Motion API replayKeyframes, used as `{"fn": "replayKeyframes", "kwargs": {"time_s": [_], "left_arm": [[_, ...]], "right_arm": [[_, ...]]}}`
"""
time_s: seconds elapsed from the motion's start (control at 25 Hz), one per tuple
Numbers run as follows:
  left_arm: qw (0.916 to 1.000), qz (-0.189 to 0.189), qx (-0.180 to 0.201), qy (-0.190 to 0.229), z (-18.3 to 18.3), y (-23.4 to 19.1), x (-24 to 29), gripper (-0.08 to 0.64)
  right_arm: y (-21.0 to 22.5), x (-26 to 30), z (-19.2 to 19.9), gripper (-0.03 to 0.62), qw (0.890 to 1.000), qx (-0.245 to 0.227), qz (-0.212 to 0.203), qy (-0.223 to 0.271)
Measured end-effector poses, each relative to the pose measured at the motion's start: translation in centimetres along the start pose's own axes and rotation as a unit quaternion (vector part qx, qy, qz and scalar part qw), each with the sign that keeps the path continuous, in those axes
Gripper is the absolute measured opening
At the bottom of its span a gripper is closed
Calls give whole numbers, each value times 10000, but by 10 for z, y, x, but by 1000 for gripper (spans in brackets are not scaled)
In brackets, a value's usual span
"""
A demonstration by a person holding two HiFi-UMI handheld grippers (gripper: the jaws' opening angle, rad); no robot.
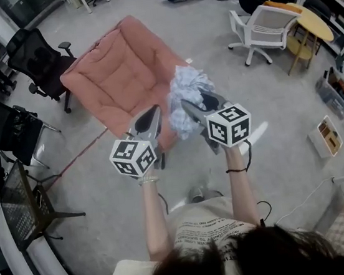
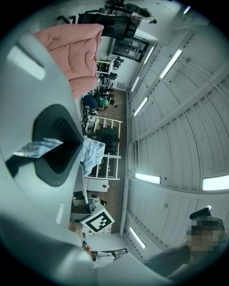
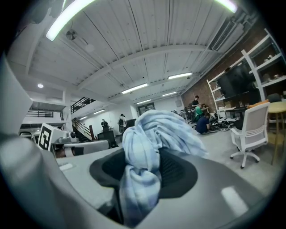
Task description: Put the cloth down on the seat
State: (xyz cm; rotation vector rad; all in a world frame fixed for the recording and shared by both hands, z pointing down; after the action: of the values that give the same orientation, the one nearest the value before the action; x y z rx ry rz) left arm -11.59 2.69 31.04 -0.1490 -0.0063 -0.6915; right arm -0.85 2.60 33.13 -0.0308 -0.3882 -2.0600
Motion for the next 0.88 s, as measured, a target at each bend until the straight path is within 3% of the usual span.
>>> {"fn": "replayKeyframes", "kwargs": {"time_s": [0.44, 0.88], "left_arm": [[9998, -55, -134, -106, 10, -23, 13, -8], [9992, -283, -287, -4, -1, -67, 79, -9]], "right_arm": [[20, 24, 3, 204, 9997, 189, 81, -101], [71, 83, -26, 204, 9992, -3, -188, -347]]}}
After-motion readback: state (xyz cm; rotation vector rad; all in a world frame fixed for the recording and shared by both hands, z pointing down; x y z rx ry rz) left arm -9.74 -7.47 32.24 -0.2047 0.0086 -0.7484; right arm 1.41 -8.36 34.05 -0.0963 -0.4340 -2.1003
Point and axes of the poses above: the fingertips, and each gripper's own axes: x forward along the fingers, y to its right, z out of its underside, the point moved 1 cm from there along -x, backward along the fingers
